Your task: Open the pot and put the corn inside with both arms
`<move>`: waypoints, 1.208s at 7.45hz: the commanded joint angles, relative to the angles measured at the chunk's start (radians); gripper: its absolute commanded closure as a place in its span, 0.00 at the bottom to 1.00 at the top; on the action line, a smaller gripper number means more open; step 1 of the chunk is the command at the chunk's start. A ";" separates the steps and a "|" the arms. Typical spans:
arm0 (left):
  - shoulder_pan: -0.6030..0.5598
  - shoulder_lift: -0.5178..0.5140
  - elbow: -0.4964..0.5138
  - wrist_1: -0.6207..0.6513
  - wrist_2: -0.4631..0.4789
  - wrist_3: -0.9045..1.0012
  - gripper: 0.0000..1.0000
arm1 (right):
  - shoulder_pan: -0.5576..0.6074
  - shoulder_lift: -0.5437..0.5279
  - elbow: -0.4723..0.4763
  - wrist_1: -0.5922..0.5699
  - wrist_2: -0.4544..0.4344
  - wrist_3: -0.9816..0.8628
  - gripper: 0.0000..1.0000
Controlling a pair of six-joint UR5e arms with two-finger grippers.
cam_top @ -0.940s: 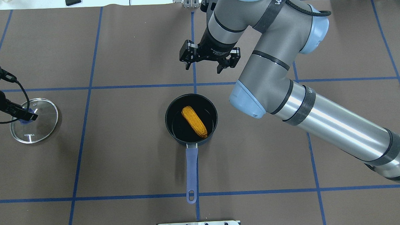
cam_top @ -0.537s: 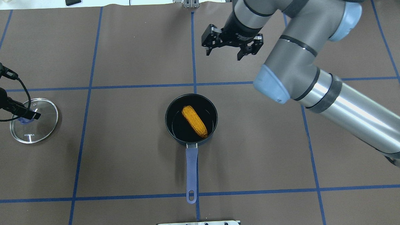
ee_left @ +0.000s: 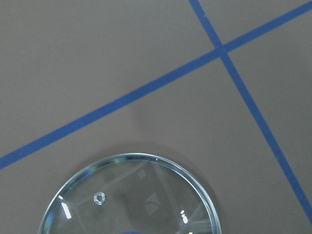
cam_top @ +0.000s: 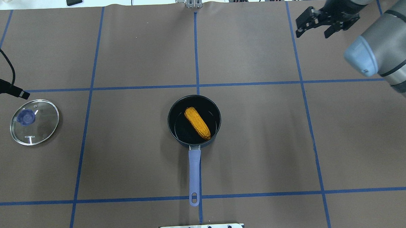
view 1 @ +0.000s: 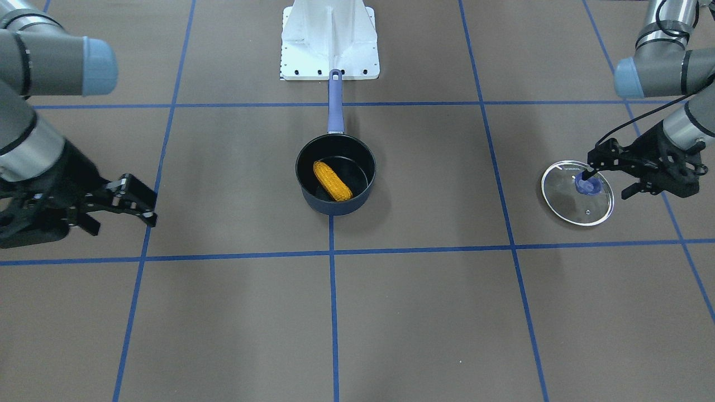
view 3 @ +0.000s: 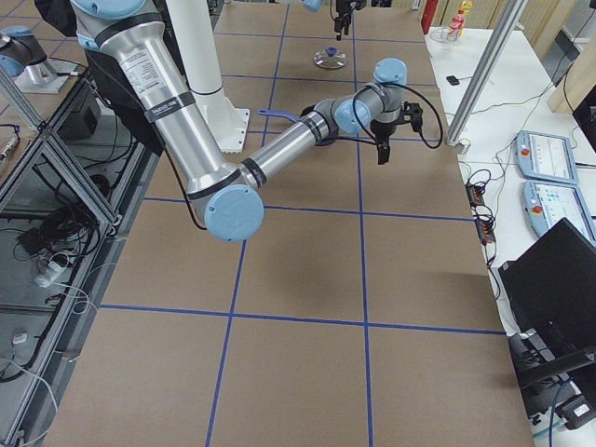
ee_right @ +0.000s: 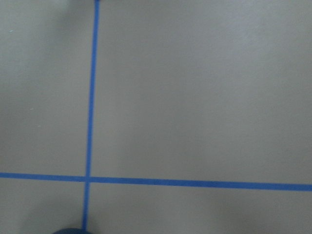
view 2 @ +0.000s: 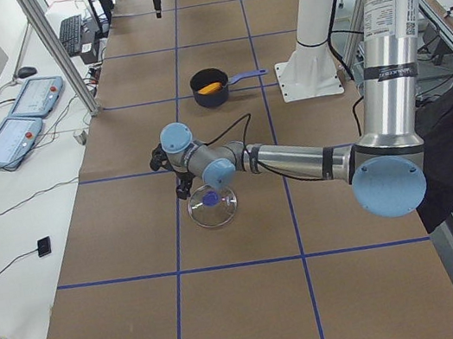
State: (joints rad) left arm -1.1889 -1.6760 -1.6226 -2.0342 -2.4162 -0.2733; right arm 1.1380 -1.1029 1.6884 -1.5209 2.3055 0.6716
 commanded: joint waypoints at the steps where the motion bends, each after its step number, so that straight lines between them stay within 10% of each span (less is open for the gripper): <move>1: -0.140 -0.024 0.006 0.183 -0.041 0.232 0.03 | 0.133 -0.127 -0.030 -0.002 0.055 -0.258 0.00; 9: -0.293 -0.073 0.173 0.324 -0.041 0.578 0.02 | 0.262 -0.233 -0.069 -0.002 0.091 -0.380 0.00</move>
State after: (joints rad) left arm -1.4712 -1.7515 -1.4690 -1.7076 -2.4582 0.2762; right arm 1.3984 -1.3388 1.6204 -1.5237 2.3969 0.2844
